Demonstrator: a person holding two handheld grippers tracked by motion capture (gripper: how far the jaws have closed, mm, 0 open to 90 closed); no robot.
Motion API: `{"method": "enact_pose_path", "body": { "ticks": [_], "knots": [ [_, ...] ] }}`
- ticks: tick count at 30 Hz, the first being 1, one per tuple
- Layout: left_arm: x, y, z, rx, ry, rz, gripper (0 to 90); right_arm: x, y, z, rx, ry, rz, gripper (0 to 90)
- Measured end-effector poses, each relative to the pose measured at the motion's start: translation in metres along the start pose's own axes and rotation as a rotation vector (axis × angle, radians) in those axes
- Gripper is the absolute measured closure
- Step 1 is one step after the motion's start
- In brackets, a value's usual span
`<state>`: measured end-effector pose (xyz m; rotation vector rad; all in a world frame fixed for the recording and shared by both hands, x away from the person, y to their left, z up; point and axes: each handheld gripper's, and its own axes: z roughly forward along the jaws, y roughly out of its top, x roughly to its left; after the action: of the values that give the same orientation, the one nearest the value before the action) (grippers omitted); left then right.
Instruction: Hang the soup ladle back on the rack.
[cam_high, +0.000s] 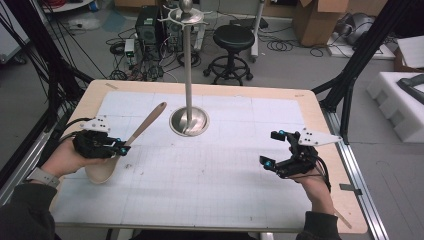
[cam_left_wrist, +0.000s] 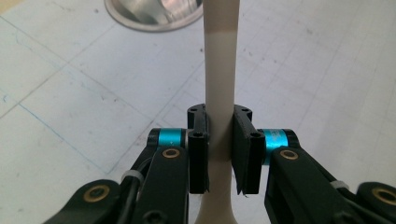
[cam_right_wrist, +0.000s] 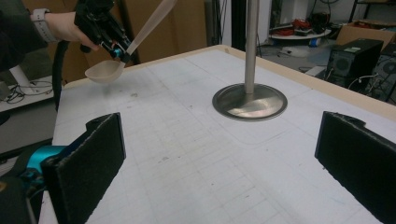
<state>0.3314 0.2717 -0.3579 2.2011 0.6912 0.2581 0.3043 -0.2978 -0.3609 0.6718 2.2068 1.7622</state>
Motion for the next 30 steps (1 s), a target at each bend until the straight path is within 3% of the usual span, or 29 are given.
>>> {"method": "enact_pose_path", "body": {
  "ticks": [11,17,23,27,30],
  "knots": [
    [-0.003,-0.004,-0.004,-0.239,0.024,-0.088,77.7,0.0,0.0,0.001,0.004,0.0,0.003,0.6],
    [-0.007,0.0,-0.004,-0.368,0.045,-0.105,77.7,0.0,0.0,0.001,0.007,0.0,-0.001,0.6],
    [-0.01,0.006,-0.007,-0.422,0.081,-0.098,77.7,0.0,0.0,0.001,0.006,-0.001,0.005,0.7],
    [-0.012,0.012,-0.011,-0.445,0.081,-0.098,77.7,0.0,0.0,0.001,0.007,0.0,0.002,0.6],
    [-0.016,0.019,-0.013,-0.449,0.089,-0.07,77.7,0.0,0.0,0.001,0.006,0.0,0.002,0.6]
  ]
}}
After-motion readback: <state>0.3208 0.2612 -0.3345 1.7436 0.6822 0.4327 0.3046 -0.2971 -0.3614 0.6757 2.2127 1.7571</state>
